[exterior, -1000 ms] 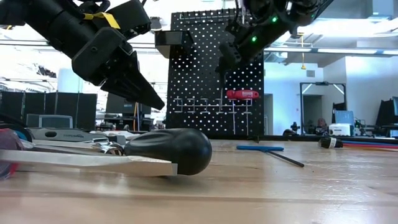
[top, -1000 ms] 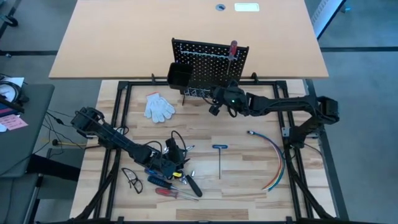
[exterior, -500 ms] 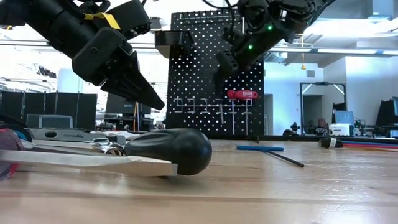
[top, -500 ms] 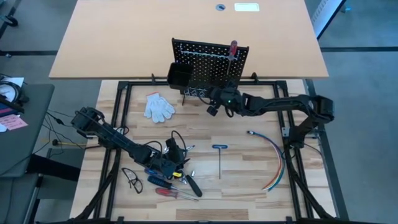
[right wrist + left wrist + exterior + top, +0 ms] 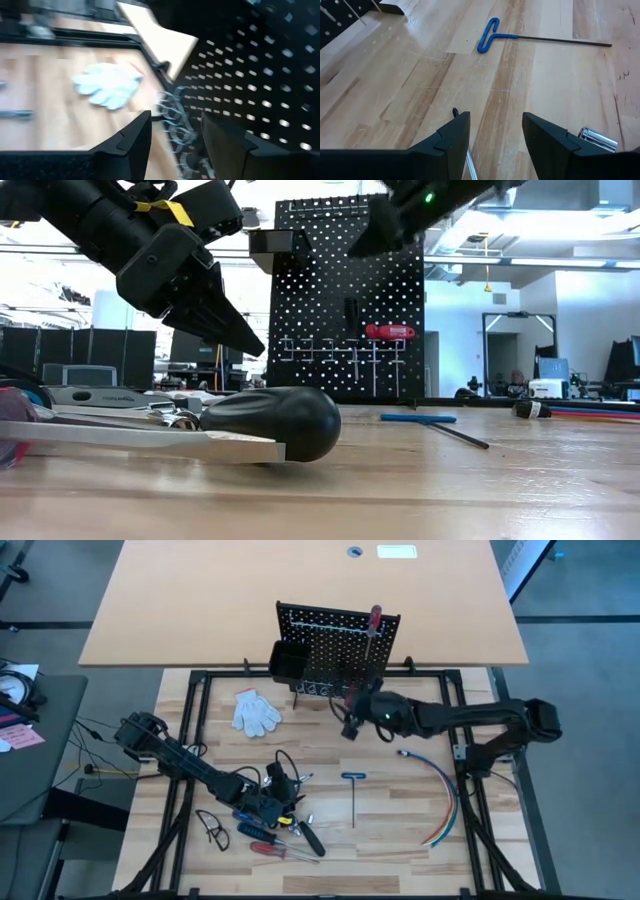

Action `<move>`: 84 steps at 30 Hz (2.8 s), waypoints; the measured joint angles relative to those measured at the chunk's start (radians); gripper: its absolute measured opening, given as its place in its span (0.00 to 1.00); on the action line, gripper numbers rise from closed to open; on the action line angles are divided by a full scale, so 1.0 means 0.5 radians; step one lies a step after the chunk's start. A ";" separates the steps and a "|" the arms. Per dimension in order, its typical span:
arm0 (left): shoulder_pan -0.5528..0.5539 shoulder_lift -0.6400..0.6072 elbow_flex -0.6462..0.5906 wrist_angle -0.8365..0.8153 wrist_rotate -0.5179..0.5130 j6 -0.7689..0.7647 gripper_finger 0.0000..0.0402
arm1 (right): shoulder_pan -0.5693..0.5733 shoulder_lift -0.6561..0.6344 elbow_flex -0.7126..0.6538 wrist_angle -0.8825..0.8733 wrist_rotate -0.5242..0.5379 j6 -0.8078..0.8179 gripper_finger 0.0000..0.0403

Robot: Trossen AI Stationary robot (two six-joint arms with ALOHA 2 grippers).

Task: Hang tools onto peg board
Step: Adjust the pegboard, then hang the grey screwdriver on the pegboard bin

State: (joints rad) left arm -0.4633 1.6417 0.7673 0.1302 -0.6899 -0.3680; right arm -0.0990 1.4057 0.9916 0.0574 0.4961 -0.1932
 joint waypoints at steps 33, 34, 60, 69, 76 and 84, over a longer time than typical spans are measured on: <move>0.003 0.000 0.000 0.000 0.006 -0.058 0.44 | 0.096 -0.373 -1.542 0.664 0.187 1.225 0.27; 0.007 0.000 0.000 -0.001 0.006 -0.058 0.44 | 0.028 -0.341 -1.543 0.757 0.125 1.186 0.27; 0.010 0.000 0.000 -0.013 0.006 -0.043 0.44 | -0.546 0.791 -1.212 1.483 -0.411 0.990 0.24; 0.010 0.000 0.000 -0.014 0.005 -0.043 0.44 | -0.741 0.735 -1.209 1.420 -0.398 0.749 0.19; 0.010 0.000 0.000 -0.014 0.006 -0.043 0.44 | -0.839 0.736 -1.148 1.395 -0.467 0.602 0.19; 0.010 0.000 0.000 -0.016 0.005 -0.043 0.44 | -0.805 0.701 -1.144 1.343 -0.462 0.577 0.19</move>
State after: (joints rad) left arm -0.4583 1.6417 0.7673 0.1221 -0.6872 -0.3893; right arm -0.5015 1.7564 0.4194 0.7287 0.2649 0.0954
